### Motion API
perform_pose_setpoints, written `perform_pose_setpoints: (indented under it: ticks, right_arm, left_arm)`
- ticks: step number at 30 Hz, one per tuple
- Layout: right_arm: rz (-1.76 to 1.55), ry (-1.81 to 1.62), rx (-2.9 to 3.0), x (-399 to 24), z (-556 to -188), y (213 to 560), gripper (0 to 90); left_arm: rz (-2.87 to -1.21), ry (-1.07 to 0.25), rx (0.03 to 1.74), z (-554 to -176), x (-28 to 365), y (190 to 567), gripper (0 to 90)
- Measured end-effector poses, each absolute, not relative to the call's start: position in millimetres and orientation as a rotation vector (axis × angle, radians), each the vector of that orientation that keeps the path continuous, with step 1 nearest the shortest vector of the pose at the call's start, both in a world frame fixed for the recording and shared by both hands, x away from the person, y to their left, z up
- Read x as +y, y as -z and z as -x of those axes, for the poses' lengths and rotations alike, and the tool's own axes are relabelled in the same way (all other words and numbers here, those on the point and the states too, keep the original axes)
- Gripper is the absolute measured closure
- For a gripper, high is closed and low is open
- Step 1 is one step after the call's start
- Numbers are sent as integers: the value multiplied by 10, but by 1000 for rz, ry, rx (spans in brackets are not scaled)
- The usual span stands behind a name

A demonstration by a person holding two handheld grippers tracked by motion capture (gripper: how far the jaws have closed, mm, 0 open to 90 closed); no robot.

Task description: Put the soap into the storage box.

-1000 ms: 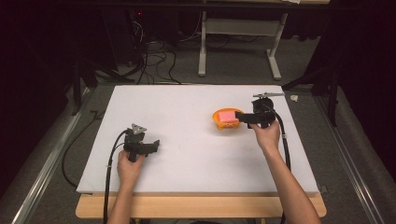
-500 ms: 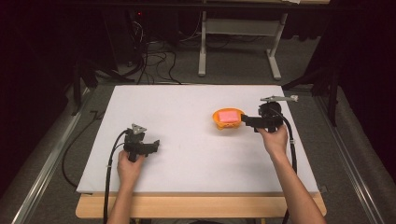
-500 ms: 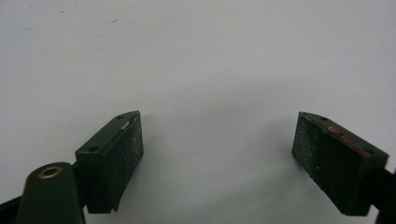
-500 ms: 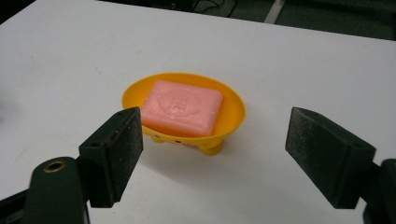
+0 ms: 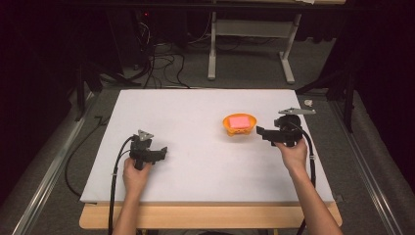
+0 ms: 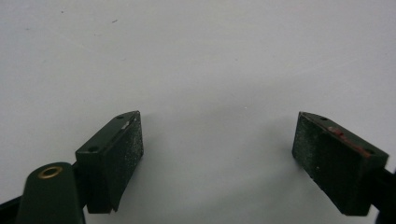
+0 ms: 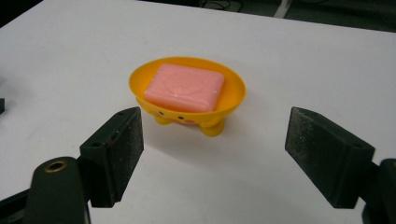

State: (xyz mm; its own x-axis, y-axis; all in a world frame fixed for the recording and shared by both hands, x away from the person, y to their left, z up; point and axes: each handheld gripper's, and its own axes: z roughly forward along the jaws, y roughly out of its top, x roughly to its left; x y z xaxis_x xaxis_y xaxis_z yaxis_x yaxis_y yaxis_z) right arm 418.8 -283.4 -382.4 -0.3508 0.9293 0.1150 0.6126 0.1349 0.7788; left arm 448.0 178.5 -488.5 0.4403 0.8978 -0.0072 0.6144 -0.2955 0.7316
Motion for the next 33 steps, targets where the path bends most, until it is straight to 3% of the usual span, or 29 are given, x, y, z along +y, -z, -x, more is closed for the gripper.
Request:
perform_pose_setpoints:
  ticks: [33]
  right_arm:
    - [-1523,-1122,2049,-3012,-3889,4351,218]
  left_arm:
    - [-2024,-541,1266,-4480,1786,4885,168]
